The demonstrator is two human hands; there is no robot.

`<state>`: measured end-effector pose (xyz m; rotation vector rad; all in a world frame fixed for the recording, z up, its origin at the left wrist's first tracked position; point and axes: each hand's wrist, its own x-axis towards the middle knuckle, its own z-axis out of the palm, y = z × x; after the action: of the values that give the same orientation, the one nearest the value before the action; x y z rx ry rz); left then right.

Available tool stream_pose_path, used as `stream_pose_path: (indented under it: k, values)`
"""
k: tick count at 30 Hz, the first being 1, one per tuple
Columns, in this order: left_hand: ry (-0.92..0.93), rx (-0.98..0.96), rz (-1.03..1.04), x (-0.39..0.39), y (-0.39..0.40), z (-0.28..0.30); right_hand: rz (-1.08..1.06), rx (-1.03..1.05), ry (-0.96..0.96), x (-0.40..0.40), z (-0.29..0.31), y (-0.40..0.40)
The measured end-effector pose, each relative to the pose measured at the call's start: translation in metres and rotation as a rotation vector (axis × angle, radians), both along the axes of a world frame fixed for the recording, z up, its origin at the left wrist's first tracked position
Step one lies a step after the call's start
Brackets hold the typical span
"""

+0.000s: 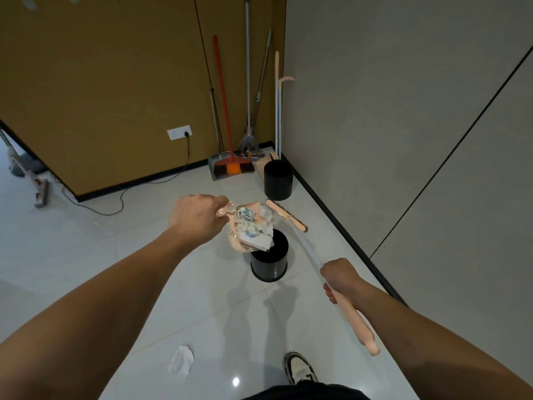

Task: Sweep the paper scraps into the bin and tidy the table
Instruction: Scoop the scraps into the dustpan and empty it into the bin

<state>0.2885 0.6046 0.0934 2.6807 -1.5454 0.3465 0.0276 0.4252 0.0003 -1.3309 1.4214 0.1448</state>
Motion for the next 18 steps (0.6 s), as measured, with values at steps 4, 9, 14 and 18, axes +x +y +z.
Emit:
stream_pose_path:
  k: [4, 9, 14, 18]
  values:
    - [-0.017, 0.022, -0.034, 0.004, 0.004, 0.002, 0.036, -0.028, 0.035, 0.001, -0.008, -0.004]
    - [-0.014, 0.029, -0.032, 0.009, 0.002, 0.006, 0.082, -0.051, 0.11, 0.004, -0.017, -0.01]
    - [-0.045, 0.029, -0.061, 0.013, 0.003, 0.006, 0.082, -0.057, 0.152, 0.009, -0.02, -0.009]
    - [-0.069, 0.041, -0.076, 0.016, 0.004, 0.001, 0.092, -0.093, 0.151, 0.01, -0.018, -0.009]
